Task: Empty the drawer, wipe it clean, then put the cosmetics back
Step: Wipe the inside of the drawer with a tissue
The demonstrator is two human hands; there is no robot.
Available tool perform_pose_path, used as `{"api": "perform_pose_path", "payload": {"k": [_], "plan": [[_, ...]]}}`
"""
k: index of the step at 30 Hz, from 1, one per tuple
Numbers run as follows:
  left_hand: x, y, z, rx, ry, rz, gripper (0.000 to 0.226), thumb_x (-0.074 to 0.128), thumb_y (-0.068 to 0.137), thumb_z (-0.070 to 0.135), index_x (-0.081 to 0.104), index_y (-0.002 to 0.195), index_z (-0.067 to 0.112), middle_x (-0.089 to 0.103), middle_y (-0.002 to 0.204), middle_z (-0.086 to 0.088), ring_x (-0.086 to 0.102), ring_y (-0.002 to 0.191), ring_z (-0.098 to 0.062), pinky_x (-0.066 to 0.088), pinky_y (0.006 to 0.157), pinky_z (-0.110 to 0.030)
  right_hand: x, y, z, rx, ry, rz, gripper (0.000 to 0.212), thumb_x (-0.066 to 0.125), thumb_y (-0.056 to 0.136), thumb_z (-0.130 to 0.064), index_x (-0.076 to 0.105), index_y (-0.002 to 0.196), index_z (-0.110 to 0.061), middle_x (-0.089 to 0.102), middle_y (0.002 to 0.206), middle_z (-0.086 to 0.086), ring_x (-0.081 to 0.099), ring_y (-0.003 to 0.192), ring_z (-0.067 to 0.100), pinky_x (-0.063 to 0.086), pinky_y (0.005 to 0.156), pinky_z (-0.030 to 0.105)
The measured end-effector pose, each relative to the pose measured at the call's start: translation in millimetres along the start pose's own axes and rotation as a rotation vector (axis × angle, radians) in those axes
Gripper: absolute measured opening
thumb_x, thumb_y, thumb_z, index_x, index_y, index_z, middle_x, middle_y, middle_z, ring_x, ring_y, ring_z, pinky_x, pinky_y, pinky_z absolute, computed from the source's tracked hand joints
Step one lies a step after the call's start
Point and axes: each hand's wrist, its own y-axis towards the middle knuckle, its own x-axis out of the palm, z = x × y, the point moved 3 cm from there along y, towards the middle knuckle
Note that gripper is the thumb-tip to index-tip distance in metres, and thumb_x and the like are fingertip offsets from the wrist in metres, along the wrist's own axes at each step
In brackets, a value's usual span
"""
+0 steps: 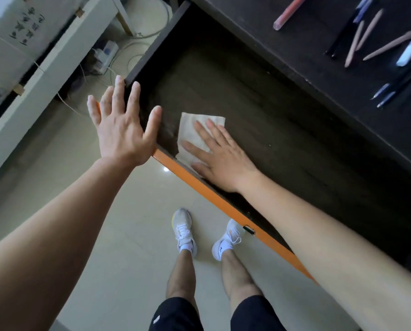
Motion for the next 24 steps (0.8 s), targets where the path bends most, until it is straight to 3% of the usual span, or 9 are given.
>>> {"api": "perform_pose_path", "payload": {"k": [2,5,8,11,13,19,24], "plan": [[-1,0,1,0.008,0.003,-0.009,0.073,0.013,0.096,0.066,0.024,0.153,0.022,0.012,0.162,-0.01,0.011,0.148,-0.029,-0.004,0.119,-0.054,10,-47,37,0.073,0.01,-0.032,0.06,0.02,0.101,-0.057,-0.005,0.154,-0.045,-0.025,0.163,0.003,-0.029,0.147,0.024,-0.009,0.123,0.043],[-2,0,2,0.013,0.01,-0.013,0.073,0.012,0.095,0.066,0.024,0.152,0.022,0.012,0.162,-0.011,0.012,0.148,-0.031,-0.003,0.119,-0.056,26,-122,99,0.38,0.077,-0.052,0.063,0.022,0.101,-0.061,-0.01,0.153,-0.047,-0.032,0.16,-0.001,-0.037,0.143,0.02,-0.007,0.123,0.047],[-3,0,3,0.009,0.004,-0.023,0.073,0.012,0.095,0.066,0.025,0.152,0.022,0.011,0.162,-0.012,0.012,0.148,-0.032,-0.003,0.118,-0.057,37,-175,134,0.737,0.204,-0.037,0.065,0.019,0.099,-0.063,-0.009,0.154,-0.045,-0.032,0.16,-0.001,-0.03,0.147,0.024,-0.008,0.122,0.047],[-4,-1,4,0.004,0.0,-0.022,0.073,0.012,0.095,0.066,0.026,0.151,0.022,0.011,0.162,-0.011,0.012,0.147,-0.032,-0.003,0.118,-0.057,40,-166,126,0.902,0.261,0.033,0.065,0.019,0.1,-0.058,-0.007,0.156,-0.038,-0.026,0.162,0.01,-0.022,0.148,0.036,-0.001,0.122,0.056],[-4,0,4,0.003,-0.002,-0.027,0.073,0.012,0.095,0.066,0.025,0.152,0.022,0.011,0.162,-0.011,0.011,0.148,-0.032,-0.003,0.118,-0.057,31,-131,105,0.831,0.238,0.073,0.064,0.019,0.101,-0.056,-0.007,0.156,-0.035,-0.023,0.162,0.013,-0.02,0.148,0.04,-0.002,0.121,0.058],[-4,-3,3,-0.015,0.009,-0.023,0.076,0.009,0.095,0.066,0.015,0.155,0.02,0.007,0.163,-0.01,-0.001,0.151,-0.027,-0.004,0.119,-0.055,1,-15,2,0.193,0.03,0.012,0.062,0.019,0.102,-0.055,-0.009,0.155,-0.039,-0.025,0.162,0.01,-0.026,0.148,0.034,-0.009,0.122,0.048],[-5,-7,2,-0.055,-0.039,0.004,0.08,0.013,0.095,0.067,0.004,0.156,0.015,-0.007,0.163,-0.014,-0.012,0.15,-0.028,-0.009,0.119,-0.054,-3,-15,4,0.007,-0.11,-0.03,0.061,0.018,0.102,-0.057,-0.01,0.154,-0.042,-0.027,0.161,0.007,-0.026,0.148,0.029,-0.009,0.123,0.043]]}}
